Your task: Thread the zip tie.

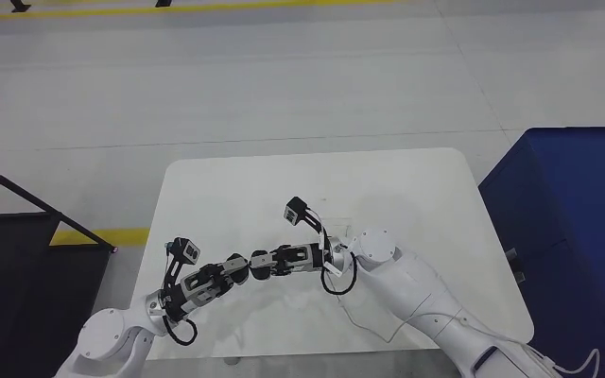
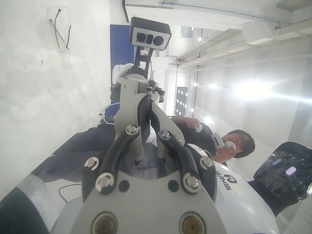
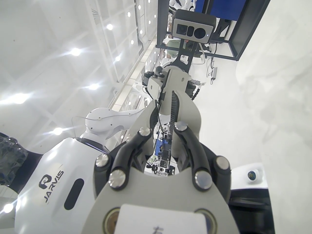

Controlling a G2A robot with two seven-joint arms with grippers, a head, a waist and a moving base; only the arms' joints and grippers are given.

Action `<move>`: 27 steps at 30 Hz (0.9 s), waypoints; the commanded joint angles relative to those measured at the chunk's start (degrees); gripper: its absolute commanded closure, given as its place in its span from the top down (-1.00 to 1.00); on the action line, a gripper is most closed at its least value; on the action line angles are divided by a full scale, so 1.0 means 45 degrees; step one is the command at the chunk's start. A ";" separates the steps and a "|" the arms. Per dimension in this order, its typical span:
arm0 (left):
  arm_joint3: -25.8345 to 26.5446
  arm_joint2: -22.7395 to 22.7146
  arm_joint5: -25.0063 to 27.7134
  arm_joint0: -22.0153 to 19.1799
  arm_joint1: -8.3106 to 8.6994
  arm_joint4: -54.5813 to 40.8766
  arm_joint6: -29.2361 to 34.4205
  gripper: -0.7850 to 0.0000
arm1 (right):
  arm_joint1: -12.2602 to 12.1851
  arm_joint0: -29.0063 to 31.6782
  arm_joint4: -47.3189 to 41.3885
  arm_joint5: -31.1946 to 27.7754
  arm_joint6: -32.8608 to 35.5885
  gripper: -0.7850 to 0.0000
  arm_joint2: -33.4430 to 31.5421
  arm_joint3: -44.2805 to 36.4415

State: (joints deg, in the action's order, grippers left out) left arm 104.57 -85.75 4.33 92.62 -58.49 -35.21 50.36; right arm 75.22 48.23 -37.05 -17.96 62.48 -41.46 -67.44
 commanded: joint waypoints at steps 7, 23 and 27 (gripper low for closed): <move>-0.0007 0.0020 -0.0049 -0.0024 -0.0009 -0.0028 0.0006 -1.00 | 0.0120 0.0013 0.0013 0.0088 0.0137 -1.00 -0.0044 0.0118; -0.0850 -0.1220 0.0698 0.0365 -0.0006 -0.2243 0.0637 1.00 | 0.0060 0.0228 -0.0332 0.0073 0.0647 -1.00 -0.0995 -0.0259; -0.0850 -0.1220 0.0698 0.0365 -0.0006 -0.2243 0.0637 1.00 | 0.0060 0.0228 -0.0332 0.0073 0.0647 -1.00 -0.0995 -0.0259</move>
State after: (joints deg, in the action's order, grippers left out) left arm 100.70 -91.26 7.47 94.27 -58.52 -45.84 53.25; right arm 75.49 49.27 -38.57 -17.65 65.42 -45.96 -68.63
